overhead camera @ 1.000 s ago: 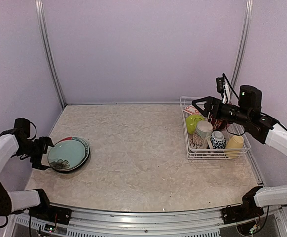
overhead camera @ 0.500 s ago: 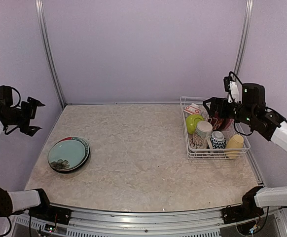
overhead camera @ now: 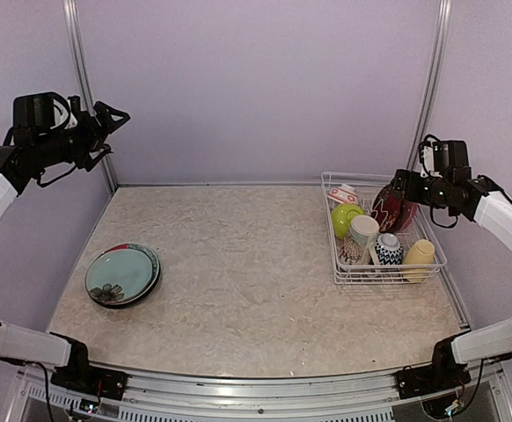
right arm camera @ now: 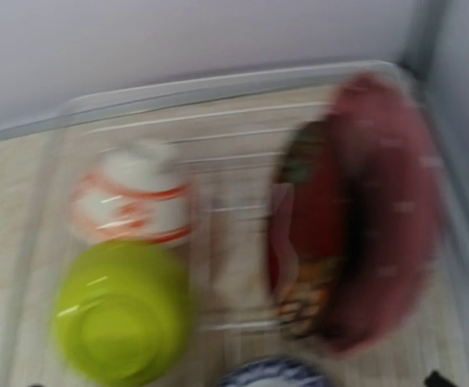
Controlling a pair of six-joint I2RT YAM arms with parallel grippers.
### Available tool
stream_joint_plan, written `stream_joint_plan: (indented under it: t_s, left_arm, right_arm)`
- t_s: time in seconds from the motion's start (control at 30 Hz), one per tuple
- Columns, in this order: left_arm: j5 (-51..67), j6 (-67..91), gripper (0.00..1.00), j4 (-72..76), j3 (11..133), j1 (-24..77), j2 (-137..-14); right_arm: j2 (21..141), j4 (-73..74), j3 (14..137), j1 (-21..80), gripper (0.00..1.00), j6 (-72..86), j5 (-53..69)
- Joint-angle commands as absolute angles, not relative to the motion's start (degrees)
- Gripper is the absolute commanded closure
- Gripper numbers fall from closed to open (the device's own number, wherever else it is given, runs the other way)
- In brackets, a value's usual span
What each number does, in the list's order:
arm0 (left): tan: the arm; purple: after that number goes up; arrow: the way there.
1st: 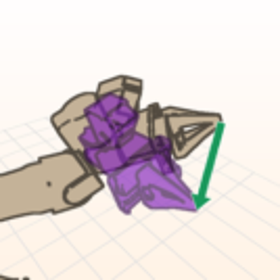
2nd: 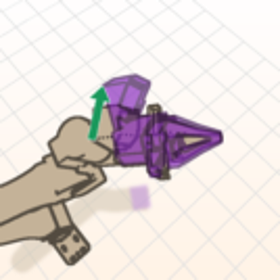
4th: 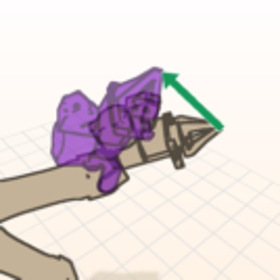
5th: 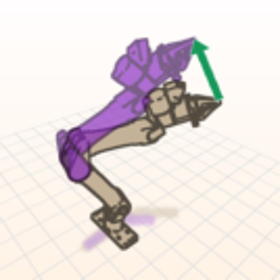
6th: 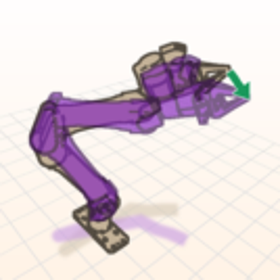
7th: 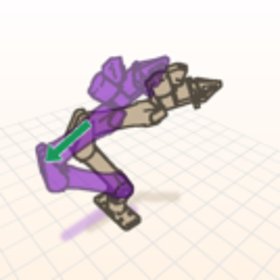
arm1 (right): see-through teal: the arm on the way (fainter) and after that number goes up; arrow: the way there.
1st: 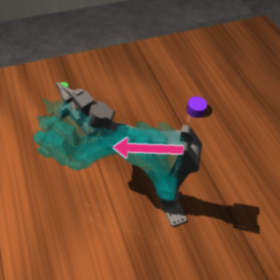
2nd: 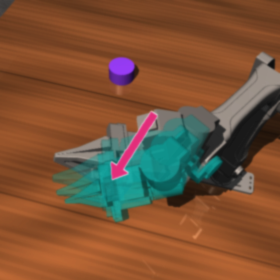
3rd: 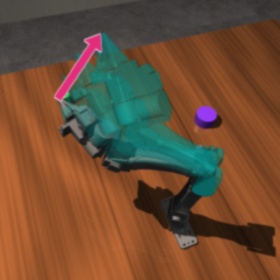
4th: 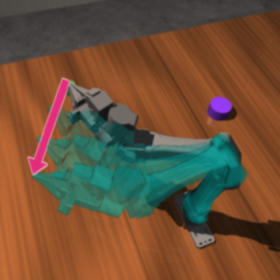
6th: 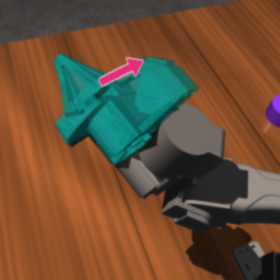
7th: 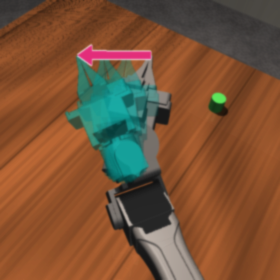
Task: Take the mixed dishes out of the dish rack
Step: Grab the plate from the dish rack.
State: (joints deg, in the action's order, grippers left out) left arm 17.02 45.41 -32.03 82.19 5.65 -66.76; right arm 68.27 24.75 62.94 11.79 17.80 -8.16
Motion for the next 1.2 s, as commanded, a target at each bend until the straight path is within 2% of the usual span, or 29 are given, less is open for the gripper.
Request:
stream_joint_plan:
  t_s: [0.0, 0.13, 0.23, 0.37, 0.53, 0.7, 0.83, 0.97, 1.17]
  left_arm:
    - [12.36, 32.35, 0.01, -27.94, 86.27, 10.90, -70.78]
    - [15.34, 28.19, 0.01, -24.89, 82.61, 8.92, -70.58]
    - [16.74, 28.95, 0.01, -17.53, 73.41, 4.72, -67.24]
    - [21.92, 40.48, 0.01, -7.80, 64.49, -4.67, -61.55]
    - [28.61, 43.13, 0.01, -8.29, 66.20, -10.09, -61.62]
    - [36.49, 42.21, 0.01, -10.00, 68.62, -11.18, -66.07]
    - [42.43, 41.34, 0.01, -10.69, 69.86, -11.01, -69.22]
    - [43.88, 40.66, 0.01, -10.15, 69.59, -9.17, -70.33]
    - [46.37, 38.92, 0.01, -10.98, 70.42, -4.77, -72.69]
  right_arm:
    - [72.73, 27.24, 66.23, 4.16, 0.00, 18.31, -7.04]
    - [75.39, 23.92, 66.24, 1.53, 0.00, 17.34, -8.36]
    - [78.24, 21.08, 66.27, -0.55, 0.00, 18.20, -6.24]
    - [81.96, 17.81, 67.20, -3.07, 0.00, 18.57, -2.42]
    - [85.93, 15.37, 67.88, -6.83, 0.02, 19.13, 1.75]
    - [89.38, 12.97, 68.30, -9.11, 0.13, 19.01, 6.97]
    - [91.84, 12.41, 69.59, -9.38, 0.28, 18.50, 7.10]
    - [93.86, 12.56, 71.17, -9.41, 0.33, 17.06, 6.09]
    - [95.95, 11.43, 71.90, -9.46, 0.49, 16.74, 6.30]
